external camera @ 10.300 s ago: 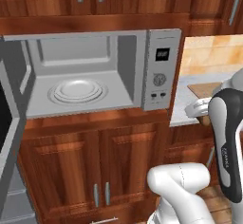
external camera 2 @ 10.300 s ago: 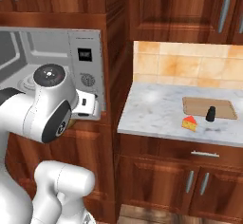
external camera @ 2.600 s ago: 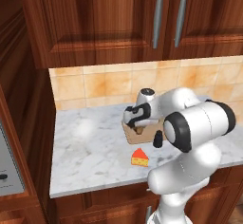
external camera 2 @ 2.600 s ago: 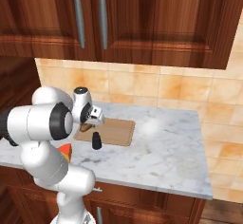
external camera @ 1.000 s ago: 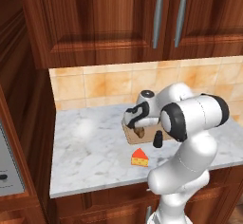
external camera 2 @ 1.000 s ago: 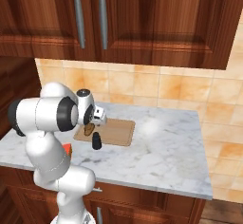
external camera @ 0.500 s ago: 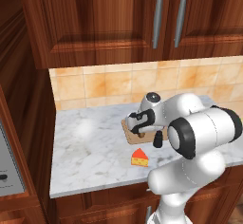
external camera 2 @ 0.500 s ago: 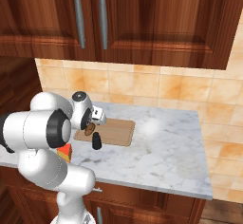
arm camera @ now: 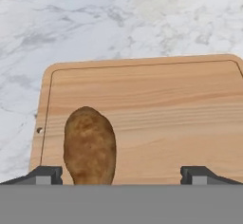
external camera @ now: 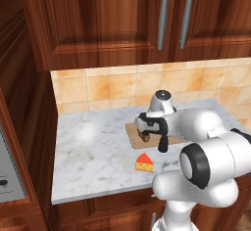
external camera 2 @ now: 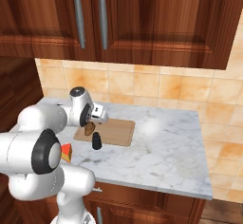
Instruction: Retrieve the reheated potato from the microwave, then place the potato, cheese, and condiment on the cutting board.
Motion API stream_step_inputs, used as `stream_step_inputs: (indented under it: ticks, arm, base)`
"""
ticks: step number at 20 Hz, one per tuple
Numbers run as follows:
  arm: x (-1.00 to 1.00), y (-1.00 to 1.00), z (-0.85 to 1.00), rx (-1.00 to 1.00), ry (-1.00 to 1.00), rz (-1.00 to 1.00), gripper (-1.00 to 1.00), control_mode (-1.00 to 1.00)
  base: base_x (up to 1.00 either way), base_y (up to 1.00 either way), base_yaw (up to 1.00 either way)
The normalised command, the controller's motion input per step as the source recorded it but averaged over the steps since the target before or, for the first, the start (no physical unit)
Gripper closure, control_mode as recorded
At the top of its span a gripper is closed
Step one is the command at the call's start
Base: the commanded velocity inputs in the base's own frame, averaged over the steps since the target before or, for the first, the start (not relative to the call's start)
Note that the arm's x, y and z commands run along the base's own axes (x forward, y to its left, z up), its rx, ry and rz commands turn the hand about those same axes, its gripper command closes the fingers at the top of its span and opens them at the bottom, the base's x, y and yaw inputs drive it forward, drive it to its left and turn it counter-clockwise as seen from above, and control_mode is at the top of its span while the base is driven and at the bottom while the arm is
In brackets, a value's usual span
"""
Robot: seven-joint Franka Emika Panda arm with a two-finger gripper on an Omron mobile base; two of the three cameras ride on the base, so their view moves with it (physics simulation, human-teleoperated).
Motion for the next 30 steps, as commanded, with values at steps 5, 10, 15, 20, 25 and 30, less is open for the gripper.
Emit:
stream_step_inputs:
  ticks: [5, 10, 15, 20, 25, 30]
  arm:
    - [-0.49, -0.27, 0.27, 0.0, 0.05, 0.0, -1.0, -1.0]
    - [-0.48, -0.13, 0.06, 0.0, 0.02, 0.0, -1.0, -1.0]
    - [-0.16, -0.03, -0.12, 0.0, 0.0, -0.05, -1.0, -1.0]
    - [-0.19, -0.13, -0.01, 0.01, 0.03, -0.04, -1.0, -1.0]
    - [-0.26, -0.2, 0.12, 0.03, 0.12, -0.03, -1.0, -1.0]
    - [-0.05, 0.07, -0.02, 0.0, 0.05, -0.05, -1.0, -1.0]
  base:
    - [0.0, 0.0, 0.0]
    - [0.0, 0.0, 0.0]
    - [0.0, 0.0, 0.0]
    - [0.0, 0.0, 0.0]
    - [0.0, 0.0, 0.0]
    - [0.0, 0.0, 0.0]
